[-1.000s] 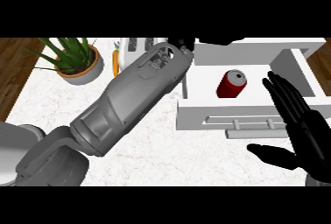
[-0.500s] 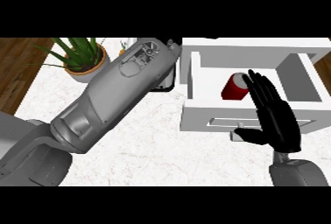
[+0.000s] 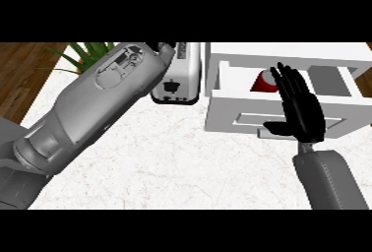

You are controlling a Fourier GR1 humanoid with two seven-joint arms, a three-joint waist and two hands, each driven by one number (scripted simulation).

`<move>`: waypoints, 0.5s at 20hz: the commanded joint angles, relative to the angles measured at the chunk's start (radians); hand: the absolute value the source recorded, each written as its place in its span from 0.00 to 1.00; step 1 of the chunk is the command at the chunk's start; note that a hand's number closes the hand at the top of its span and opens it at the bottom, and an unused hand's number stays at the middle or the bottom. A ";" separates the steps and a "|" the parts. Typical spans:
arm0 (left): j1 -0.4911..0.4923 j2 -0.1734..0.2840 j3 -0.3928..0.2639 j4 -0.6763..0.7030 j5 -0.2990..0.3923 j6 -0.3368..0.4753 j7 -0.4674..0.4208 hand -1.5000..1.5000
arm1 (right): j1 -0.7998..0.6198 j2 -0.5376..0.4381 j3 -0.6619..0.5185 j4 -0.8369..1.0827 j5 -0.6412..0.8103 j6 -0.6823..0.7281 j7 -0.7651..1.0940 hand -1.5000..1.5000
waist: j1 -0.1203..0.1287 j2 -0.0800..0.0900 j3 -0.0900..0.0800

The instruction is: Pick up the can, place it into the drawer and close the drawer

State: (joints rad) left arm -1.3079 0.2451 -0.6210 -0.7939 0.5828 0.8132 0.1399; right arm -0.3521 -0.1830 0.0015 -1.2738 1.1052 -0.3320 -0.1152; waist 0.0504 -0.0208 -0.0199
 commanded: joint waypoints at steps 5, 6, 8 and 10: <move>0.088 0.126 0.011 -0.123 -0.016 -0.047 0.052 0.00 | -0.133 0.034 -0.034 0.293 0.084 -0.125 0.015 0.00 | 0.005 0.025 0.021; 0.116 0.119 -0.002 -0.181 -0.010 -0.039 0.072 0.00 | -0.160 0.021 -0.066 0.332 0.060 -0.145 -0.005 0.00 | 0.023 0.024 0.021; 0.107 0.146 0.003 -0.183 -0.014 -0.052 0.092 0.00 | -0.192 0.027 -0.084 0.404 0.089 -0.226 -0.004 0.00 | 0.024 0.029 0.022; 0.164 0.180 -0.005 -0.245 -0.027 -0.048 0.087 0.00 | -0.224 0.042 -0.102 0.447 0.073 -0.260 -0.014 0.00 | 0.026 0.026 0.022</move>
State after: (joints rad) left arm -1.1931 0.3766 -0.6231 -0.9683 0.5672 0.7731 0.2124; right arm -0.5426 -0.1885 -0.0754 -0.9734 1.1849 -0.5138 -0.1287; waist 0.0679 -0.0161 -0.0214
